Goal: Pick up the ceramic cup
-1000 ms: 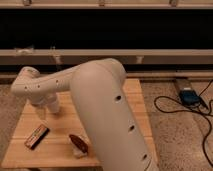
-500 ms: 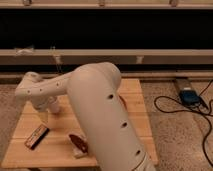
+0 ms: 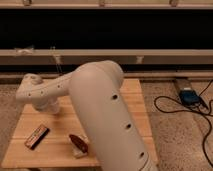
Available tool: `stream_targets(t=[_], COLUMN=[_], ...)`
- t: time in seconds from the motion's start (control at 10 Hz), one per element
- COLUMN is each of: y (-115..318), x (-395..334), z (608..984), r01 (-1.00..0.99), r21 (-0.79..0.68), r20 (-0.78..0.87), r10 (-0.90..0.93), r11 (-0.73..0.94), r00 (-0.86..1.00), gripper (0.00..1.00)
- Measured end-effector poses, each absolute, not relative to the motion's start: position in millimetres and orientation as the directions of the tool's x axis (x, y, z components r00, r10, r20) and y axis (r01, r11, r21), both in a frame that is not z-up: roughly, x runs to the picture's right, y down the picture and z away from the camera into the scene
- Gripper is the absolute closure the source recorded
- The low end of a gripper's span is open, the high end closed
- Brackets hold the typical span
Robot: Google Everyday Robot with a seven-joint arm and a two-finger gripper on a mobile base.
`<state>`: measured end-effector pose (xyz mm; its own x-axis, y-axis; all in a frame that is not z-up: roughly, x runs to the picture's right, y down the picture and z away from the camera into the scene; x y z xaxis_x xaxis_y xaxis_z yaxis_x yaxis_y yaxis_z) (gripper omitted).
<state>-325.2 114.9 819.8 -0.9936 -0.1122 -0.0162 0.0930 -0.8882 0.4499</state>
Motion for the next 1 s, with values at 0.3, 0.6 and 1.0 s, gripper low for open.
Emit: stream_targets(t=[0.3, 0.6, 1.0], y=[100, 82, 68], x=[-324, -325, -319], z=[796, 771, 756], r01=[0.083, 0.069, 0.036], r21=[0.408, 0.368, 0.359], r20=[-0.051, -0.080, -0.104], r10=[-0.113, -0.106, -0.078], r11=[-0.909, -0.927, -0.933], r00=[-0.992, -0.991, -0.992], gripper=[0.99, 1.00, 1.00])
